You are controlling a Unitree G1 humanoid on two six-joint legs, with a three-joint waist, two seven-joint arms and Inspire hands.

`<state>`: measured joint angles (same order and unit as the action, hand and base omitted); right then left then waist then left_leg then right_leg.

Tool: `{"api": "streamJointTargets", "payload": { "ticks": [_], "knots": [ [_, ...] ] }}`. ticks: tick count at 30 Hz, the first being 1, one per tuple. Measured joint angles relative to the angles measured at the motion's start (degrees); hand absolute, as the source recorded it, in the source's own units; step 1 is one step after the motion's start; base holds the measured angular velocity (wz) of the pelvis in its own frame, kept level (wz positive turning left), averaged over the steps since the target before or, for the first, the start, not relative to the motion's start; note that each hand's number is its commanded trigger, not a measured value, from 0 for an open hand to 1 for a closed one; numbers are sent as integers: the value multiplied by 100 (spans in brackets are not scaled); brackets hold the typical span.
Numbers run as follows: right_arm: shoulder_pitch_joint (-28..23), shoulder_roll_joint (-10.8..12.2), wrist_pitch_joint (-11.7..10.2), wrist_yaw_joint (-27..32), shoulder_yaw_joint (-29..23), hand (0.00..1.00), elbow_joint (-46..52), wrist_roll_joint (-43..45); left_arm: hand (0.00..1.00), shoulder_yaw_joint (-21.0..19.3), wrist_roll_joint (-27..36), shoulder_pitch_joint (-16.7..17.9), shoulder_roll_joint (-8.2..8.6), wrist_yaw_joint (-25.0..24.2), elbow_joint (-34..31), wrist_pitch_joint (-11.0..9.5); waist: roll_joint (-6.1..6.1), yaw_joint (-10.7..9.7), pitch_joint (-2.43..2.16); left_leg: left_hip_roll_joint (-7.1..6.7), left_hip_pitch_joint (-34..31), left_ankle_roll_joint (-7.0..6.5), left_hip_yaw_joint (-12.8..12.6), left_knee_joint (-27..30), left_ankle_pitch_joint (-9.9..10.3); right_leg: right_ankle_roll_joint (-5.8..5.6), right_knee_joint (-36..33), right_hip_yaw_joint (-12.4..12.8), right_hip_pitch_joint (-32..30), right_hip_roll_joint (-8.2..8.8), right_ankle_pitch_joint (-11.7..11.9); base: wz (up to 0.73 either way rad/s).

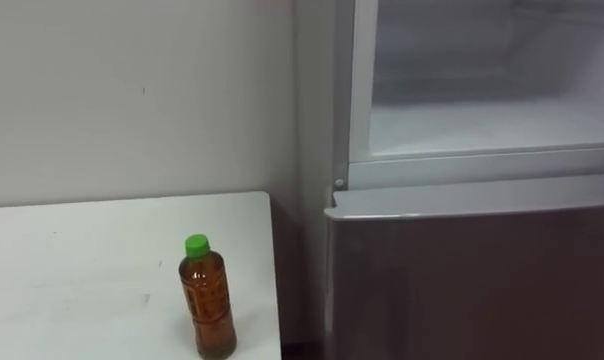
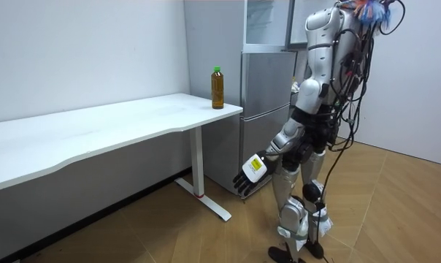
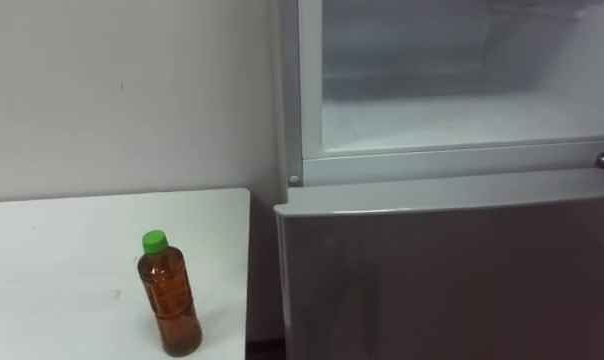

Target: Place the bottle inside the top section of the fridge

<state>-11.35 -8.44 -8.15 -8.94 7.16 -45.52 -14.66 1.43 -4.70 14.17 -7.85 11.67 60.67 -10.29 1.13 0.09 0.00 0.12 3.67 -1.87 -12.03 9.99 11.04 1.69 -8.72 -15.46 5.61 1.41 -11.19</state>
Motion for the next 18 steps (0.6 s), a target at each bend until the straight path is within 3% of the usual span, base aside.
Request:
{"api": "streamJointTargets", "payload": {
  "ticks": [4, 5, 11, 18],
  "knots": [
    [-21, 6, 5, -89, 209, 0, 479, 39, 0, -3, -4, -14, 0, 17, 21, -2, 28, 33, -5, -8, -26, -1, 13, -5, 2, -8, 1, 36, 14, -6, 5, 0],
    [-61, -7, 56, -129, 232, 0, 805, 69, 0, -9, -25, -17, -2, 17, 22, 0, 38, 38, -26, -10, -38, -2, 20, -5, 3, -10, -2, 37, 14, -5, 6, 0],
    [-80, -70, 67, -288, 285, 0, 2384, 92, 0, -13, -168, -73, -45, 16, 8, 42, 53, 34, 6, -15, -14, -2, 50, -14, 3, -11, 11, 68, 37, -13, 7, 1],
    [-12, -76, 75, -494, 288, 0, 3162, 98, 0, -8, -175, -118, -106, 19, 139, 87, 90, 136, 15, -21, 28, -7, 40, -34, 5, -14, -1, 136, 49, -16, 12, -1]
  ]
}}
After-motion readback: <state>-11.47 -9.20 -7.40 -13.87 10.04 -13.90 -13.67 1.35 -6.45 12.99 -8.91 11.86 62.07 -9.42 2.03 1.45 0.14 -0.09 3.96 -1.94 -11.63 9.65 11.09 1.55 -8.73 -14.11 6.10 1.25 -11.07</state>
